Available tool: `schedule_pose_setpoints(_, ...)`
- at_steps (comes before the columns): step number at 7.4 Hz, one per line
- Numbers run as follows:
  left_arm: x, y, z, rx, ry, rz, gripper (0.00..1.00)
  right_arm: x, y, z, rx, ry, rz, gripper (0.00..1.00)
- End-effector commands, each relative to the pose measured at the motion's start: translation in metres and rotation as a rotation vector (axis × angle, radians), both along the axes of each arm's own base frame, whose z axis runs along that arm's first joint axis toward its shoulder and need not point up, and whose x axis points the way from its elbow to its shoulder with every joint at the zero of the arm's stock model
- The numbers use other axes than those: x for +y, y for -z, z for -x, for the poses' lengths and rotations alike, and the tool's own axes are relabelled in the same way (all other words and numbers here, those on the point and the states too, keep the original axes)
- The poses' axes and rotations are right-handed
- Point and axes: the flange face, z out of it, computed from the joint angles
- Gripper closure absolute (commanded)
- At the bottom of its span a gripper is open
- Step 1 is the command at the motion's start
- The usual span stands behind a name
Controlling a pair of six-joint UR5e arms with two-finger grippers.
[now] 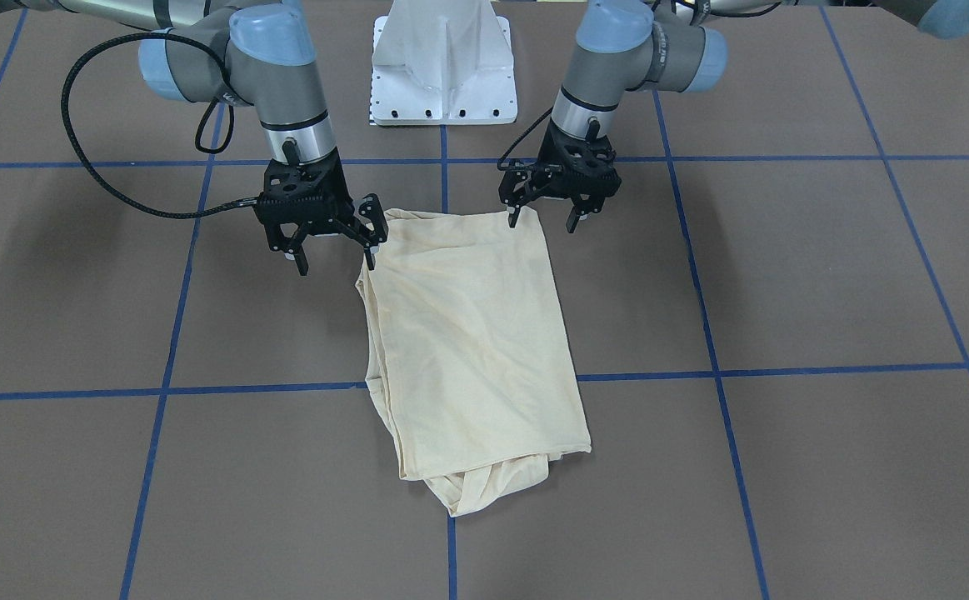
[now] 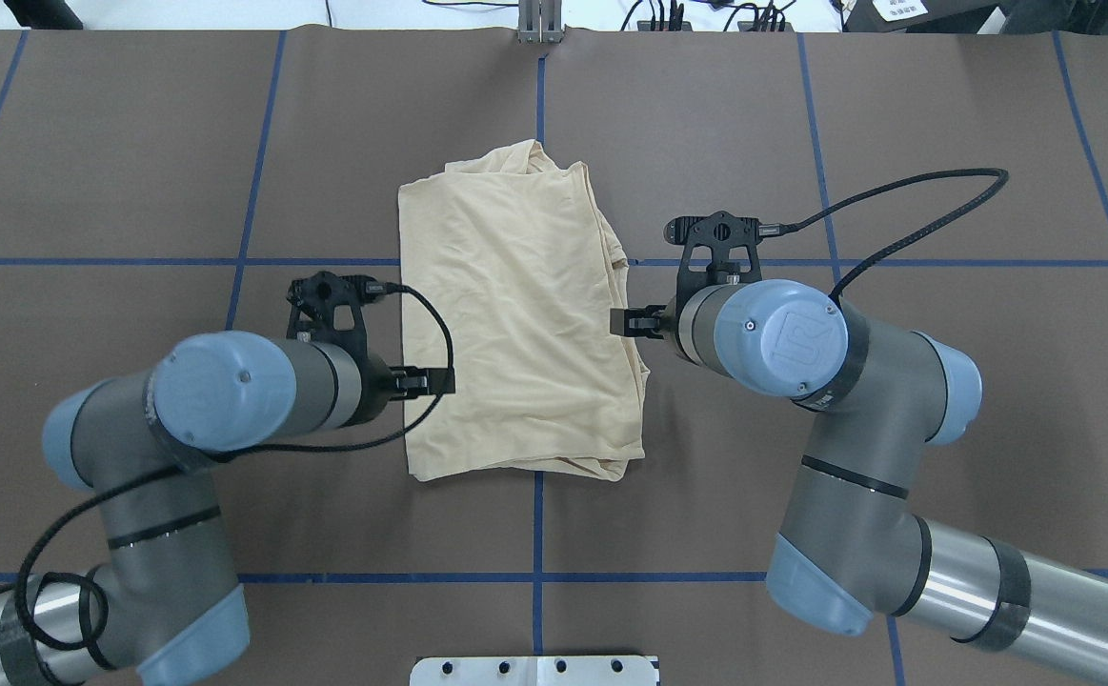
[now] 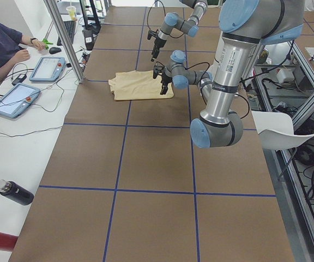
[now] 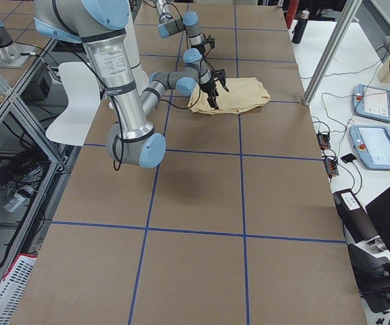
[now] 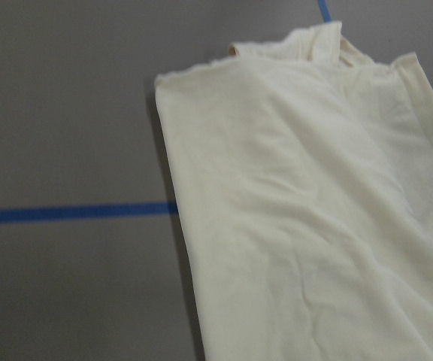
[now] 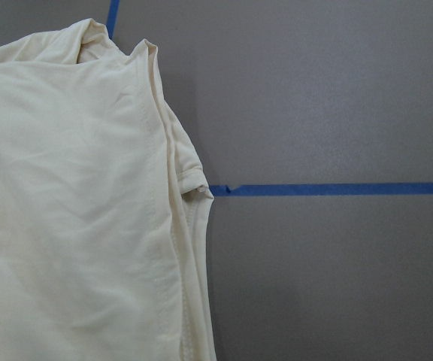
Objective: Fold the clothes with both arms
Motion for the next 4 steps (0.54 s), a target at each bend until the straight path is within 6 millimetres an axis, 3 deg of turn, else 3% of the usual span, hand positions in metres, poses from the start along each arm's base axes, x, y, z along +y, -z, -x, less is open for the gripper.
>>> schedule_pose_setpoints(1, 0.0205, -0.0076, -0.0146, -0.025, 0.004, 0.023, 0.27, 0.0045, -0.0029, -0.0004, 0.001, 0.0, 0.003, 0.0)
schedule_pose_setpoints(2, 0.0201, -0.011, -0.0166, -0.033, 0.001, 0.024, 0.47, 0.0052, -0.0029, 0.0002, 0.001, 0.002, 0.003, 0.0)
schedule_pose_setpoints(3, 0.0201, -0.0117, -0.0171, -0.035, -0.001, 0.024, 0.57, 0.005, -0.0035, 0.0006, 0.002, 0.002, 0.003, 0.0)
schedule_pose_setpoints(4, 0.0202, -0.0117, -0.0171, -0.035, -0.003, 0.025, 0.58, 0.005, -0.0035, 0.0006, 0.002, 0.002, 0.003, 0.0)
